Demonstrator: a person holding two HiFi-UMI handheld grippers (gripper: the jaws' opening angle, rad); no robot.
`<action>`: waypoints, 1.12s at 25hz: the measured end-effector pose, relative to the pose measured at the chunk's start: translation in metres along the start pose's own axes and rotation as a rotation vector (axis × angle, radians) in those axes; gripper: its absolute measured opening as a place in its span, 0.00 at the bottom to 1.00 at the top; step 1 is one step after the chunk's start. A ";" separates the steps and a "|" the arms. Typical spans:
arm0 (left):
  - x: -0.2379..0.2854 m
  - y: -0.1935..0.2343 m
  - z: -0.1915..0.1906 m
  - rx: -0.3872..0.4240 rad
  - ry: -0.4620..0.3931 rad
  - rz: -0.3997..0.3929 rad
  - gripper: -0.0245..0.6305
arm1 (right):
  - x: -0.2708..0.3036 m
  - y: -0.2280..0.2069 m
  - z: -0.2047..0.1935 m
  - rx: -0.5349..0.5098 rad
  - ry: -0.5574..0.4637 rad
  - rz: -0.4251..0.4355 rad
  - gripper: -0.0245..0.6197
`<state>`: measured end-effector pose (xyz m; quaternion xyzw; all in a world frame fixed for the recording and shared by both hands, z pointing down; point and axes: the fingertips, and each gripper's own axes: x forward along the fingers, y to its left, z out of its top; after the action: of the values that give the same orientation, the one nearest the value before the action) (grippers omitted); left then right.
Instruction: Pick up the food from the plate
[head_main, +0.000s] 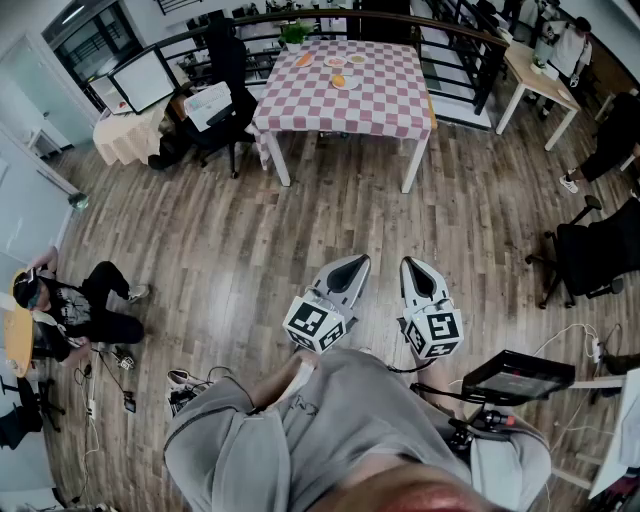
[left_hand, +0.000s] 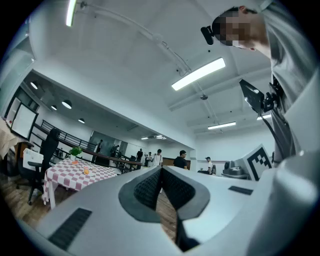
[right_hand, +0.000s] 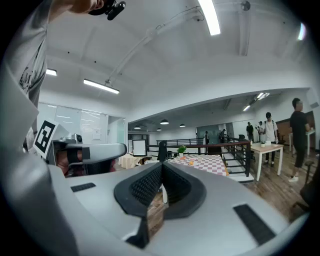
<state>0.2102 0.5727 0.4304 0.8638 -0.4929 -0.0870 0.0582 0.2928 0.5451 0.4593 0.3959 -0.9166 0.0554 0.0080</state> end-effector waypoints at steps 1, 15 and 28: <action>0.004 -0.005 0.007 0.025 -0.017 0.003 0.05 | -0.002 -0.005 0.004 -0.008 -0.004 0.006 0.06; 0.017 0.001 0.030 0.117 -0.065 0.202 0.05 | 0.006 -0.039 0.017 -0.044 0.000 -0.001 0.06; 0.076 0.116 0.032 0.120 -0.102 0.289 0.05 | 0.084 -0.084 0.015 -0.029 0.032 -0.086 0.06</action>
<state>0.1444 0.4477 0.4137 0.7802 -0.6187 -0.0917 -0.0067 0.2963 0.4253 0.4577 0.4340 -0.8991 0.0481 0.0309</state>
